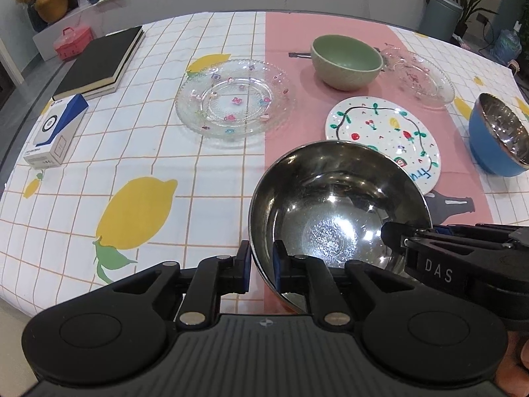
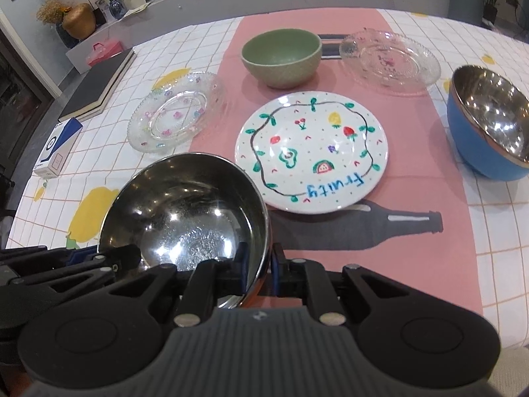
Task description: Organize plates and bowls
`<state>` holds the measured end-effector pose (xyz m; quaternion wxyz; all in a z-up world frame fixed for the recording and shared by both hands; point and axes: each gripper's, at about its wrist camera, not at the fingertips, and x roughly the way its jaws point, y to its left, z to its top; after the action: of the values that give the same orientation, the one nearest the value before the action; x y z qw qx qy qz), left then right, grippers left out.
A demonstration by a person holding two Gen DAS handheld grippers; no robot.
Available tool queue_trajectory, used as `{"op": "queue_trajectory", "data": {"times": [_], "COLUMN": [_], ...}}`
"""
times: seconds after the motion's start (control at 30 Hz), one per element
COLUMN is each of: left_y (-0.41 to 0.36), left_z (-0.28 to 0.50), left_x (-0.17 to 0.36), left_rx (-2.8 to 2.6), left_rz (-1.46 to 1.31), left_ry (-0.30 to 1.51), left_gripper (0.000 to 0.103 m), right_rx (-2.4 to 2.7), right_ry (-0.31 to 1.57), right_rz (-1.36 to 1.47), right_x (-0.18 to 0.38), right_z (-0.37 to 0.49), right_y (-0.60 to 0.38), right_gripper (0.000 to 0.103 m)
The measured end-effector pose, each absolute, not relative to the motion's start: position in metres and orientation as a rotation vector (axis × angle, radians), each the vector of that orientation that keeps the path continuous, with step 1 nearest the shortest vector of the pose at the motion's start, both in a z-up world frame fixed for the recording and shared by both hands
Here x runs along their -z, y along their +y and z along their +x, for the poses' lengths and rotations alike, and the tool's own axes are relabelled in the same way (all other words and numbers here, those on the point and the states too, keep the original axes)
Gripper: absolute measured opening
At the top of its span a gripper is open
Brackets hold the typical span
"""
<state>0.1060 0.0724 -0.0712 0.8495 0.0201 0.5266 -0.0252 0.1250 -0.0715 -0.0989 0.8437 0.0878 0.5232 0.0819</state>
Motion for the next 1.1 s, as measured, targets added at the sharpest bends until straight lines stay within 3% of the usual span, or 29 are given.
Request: {"op": "queue_trajectory", "data": {"times": [0.03, 0.13, 0.27, 0.4, 0.43, 0.5, 0.53, 0.67, 1.1], "left_y": [0.073, 0.076, 0.084, 0.09, 0.091, 0.092, 0.092, 0.094, 0.088], "left_z": [0.107, 0.105, 0.097, 0.091, 0.092, 0.094, 0.096, 0.097, 0.096], "left_x": [0.072, 0.07, 0.059, 0.048, 0.048, 0.051, 0.053, 0.061, 0.064], "left_rx": [0.063, 0.105, 0.119, 0.102, 0.101, 0.098, 0.098, 0.1, 0.077], "left_rz": [0.031, 0.0, -0.039, -0.064, -0.068, -0.076, -0.081, -0.105, -0.06], "left_ry": [1.111, 1.103, 1.063, 1.017, 1.018, 1.035, 1.048, 1.083, 1.093], "left_gripper": [0.02, 0.031, 0.07, 0.08, 0.08, 0.08, 0.078, 0.059, 0.059], "right_rx": [-0.189, -0.215, -0.208, -0.152, -0.112, -0.042, -0.024, 0.038, 0.026], "right_ry": [1.108, 1.15, 1.102, 1.007, 0.997, 1.0, 1.025, 1.102, 1.057], "right_rz": [0.203, 0.28, 0.371, 0.459, 0.458, 0.492, 0.532, 0.661, 0.728], "right_x": [0.1, 0.103, 0.089, 0.077, 0.079, 0.09, 0.099, 0.125, 0.141], "right_z": [0.126, 0.127, 0.121, 0.123, 0.125, 0.131, 0.135, 0.143, 0.163], "right_y": [-0.073, -0.084, -0.104, -0.129, -0.133, -0.143, -0.148, -0.163, -0.164], "right_gripper": [0.019, 0.054, 0.056, 0.063, 0.061, 0.029, 0.002, 0.0, 0.0]}}
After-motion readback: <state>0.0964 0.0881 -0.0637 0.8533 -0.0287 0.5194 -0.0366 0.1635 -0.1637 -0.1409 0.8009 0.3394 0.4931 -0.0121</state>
